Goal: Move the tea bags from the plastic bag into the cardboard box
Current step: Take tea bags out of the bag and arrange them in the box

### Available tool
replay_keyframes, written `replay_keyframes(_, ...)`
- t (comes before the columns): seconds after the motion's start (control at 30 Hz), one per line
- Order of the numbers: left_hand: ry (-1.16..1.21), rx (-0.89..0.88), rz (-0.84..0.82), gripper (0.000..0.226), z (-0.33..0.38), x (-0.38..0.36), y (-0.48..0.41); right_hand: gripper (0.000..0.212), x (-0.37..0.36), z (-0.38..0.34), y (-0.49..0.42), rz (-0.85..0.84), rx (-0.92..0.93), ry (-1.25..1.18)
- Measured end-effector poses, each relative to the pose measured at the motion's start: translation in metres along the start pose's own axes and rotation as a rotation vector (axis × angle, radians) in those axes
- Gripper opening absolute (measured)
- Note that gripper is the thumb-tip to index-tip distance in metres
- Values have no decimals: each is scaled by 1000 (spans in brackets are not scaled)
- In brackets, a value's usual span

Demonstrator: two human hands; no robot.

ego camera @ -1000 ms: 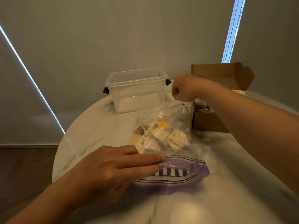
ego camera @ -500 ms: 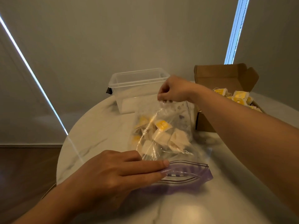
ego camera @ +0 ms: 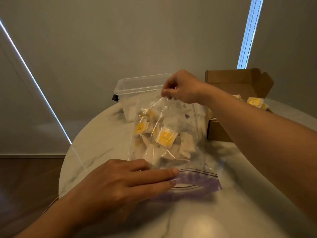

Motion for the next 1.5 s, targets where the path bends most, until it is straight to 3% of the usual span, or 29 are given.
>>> replay_keyframes(0.07, 1, 6, -11, 47, -1, 0, -1, 13, -18, 1, -1, -150, -25, 63)
replay_keyframes(0.17, -11, 7, -16, 49, 0, 0, -1, 10, -6, 0, -3, 9, 5, 41)
replay_keyframes(0.3, -5, 11, 13, 43, -1, 2, 1, 10, -18, -5, -3, -98, 9, 86)
replay_keyframes(0.4, -24, 14, 17, 44, -1, 2, 3, 11, 2, -12, -1, 75, 64, 26)
replay_keyframes(0.5, -38, 21, 18, 45, -3, 2, 4, 10, -15, -13, -1, -61, 69, 72)
replay_keyframes(0.6, -52, 23, 23, 40, -3, 3, 4, 10, 2, -11, 4, 83, 102, 9)
replay_keyframes(0.7, -44, 17, 20, 38, -3, 3, 5, 10, -11, -12, 4, -48, 100, 47)
replay_keyframes(0.8, -32, 27, 27, 40, -4, 3, 4, 8, 5, -11, 6, 96, 119, -3)
replay_keyframes(0.93, 2, 56, 3, 48, -8, -1, 2, 13, -35, 2, -2, -122, 40, 162)
replay_keyframes(1.1, 55, 180, 15, 65, -21, 0, -9, 45, -29, 13, 1, 38, -17, 242)
replay_keyframes(1.33, 158, 350, -7, 81, -49, -2, -42, 18, 27, 2, 67, 195, -10, 194)
replay_keyframes(1.5, 237, 443, -3, 78, -66, -6, -70, 12, 51, 10, 134, 318, -33, 51)
Point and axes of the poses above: each hand's wrist, its own y-axis away from the middle knuckle, its own x-axis out of the back of the hand, z = x × y, the point moved 10 cm from there along -y, towards the middle knuckle, and after that the axes turned 10 degrees about -z, right-handed, at the moved point
